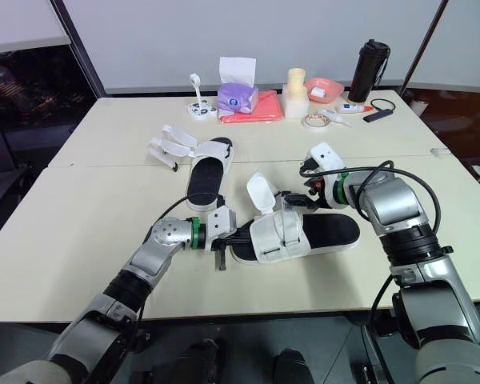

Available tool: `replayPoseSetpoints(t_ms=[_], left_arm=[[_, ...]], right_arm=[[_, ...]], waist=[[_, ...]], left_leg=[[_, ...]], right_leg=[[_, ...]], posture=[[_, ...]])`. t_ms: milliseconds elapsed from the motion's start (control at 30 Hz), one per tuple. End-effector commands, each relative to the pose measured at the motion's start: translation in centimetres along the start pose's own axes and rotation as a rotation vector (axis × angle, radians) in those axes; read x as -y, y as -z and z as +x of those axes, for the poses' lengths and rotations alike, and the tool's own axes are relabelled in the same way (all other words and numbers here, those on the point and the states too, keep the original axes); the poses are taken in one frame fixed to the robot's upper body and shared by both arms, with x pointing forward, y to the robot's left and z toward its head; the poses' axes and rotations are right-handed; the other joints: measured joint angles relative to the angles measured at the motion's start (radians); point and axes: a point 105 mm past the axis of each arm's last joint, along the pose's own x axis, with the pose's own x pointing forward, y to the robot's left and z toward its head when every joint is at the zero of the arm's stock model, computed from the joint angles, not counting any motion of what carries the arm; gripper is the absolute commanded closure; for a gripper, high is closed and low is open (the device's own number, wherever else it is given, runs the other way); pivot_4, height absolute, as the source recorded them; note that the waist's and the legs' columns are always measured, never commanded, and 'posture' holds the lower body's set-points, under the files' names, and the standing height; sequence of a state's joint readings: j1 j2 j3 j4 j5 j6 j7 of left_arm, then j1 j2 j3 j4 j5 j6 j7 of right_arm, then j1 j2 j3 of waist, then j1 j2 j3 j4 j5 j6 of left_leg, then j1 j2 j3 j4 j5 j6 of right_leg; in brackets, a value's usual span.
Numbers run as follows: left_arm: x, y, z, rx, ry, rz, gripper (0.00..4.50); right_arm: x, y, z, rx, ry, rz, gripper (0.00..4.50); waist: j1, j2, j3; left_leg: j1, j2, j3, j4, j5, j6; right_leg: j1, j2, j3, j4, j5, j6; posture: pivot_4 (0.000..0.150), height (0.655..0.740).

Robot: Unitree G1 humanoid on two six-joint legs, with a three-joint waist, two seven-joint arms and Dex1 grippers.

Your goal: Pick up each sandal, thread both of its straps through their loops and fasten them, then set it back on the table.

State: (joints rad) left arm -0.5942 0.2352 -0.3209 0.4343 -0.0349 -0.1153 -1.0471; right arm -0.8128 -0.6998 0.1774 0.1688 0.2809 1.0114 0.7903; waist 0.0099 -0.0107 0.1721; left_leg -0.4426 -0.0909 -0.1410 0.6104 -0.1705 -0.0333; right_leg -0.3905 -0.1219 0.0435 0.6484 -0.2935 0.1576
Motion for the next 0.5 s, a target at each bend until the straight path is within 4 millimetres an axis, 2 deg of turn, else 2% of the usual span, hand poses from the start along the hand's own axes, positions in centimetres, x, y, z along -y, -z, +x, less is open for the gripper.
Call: replayPoseSetpoints(t_ms=[33,200,300,400,500], left_arm=[[0.6,1.3,0.0,-0.047,0.009,-0.030,4.50],[0.6,1.3,0.1,-0.046,0.010,-0.030,4.50],[0.6,1.3,0.1,-0.045,0.007,-0.031,4.50],[0.6,1.3,0.1,-0.045,0.004,-0.032,4.50],[0.6,1.4,0.1,-0.046,0.000,-0.034,4.50]], right_arm=[[-0.2,-0.9,-0.5,0.023,-0.033,0.052,0.59],[-0.5,-0.2,0.2,-0.014,-0.043,0.069,0.59],[-0.5,-0.1,0.6,-0.019,-0.023,0.012,0.59],[-0.2,-1.0,0.4,0.010,-0.001,-0.029,0.59],[0.3,-3.7,-0.8,0.099,0.003,-0.002,0.59]], waist=[[0.000,0.000,0.000],[0.000,0.000,0.000],[-0.001,0.000,0.000],[0.000,0.000,0.000],[-0.001,0.000,0.000]], left_leg=[[0.000,0.000,0.000,0.000,0.000,0.000],[0.000,0.000,0.000,0.000,0.000,0.000],[0.000,0.000,0.000,0.000,0.000,0.000],[0.000,0.000,0.000,0.000,0.000,0.000],[0.000,-0.001,0.000,0.000,0.000,0.000]], right_leg=[[0.000,0.000,0.000,0.000,0.000,0.000],[0.000,0.000,0.000,0.000,0.000,0.000],[0.000,0.000,0.000,0.000,0.000,0.000],[0.000,0.000,0.000,0.000,0.000,0.000],[0.000,0.000,0.000,0.000,0.000,0.000]], posture=[[0.150,0.7344],[0.150,0.7344],[0.150,0.7344],[0.150,0.7344],[0.150,0.7344]])
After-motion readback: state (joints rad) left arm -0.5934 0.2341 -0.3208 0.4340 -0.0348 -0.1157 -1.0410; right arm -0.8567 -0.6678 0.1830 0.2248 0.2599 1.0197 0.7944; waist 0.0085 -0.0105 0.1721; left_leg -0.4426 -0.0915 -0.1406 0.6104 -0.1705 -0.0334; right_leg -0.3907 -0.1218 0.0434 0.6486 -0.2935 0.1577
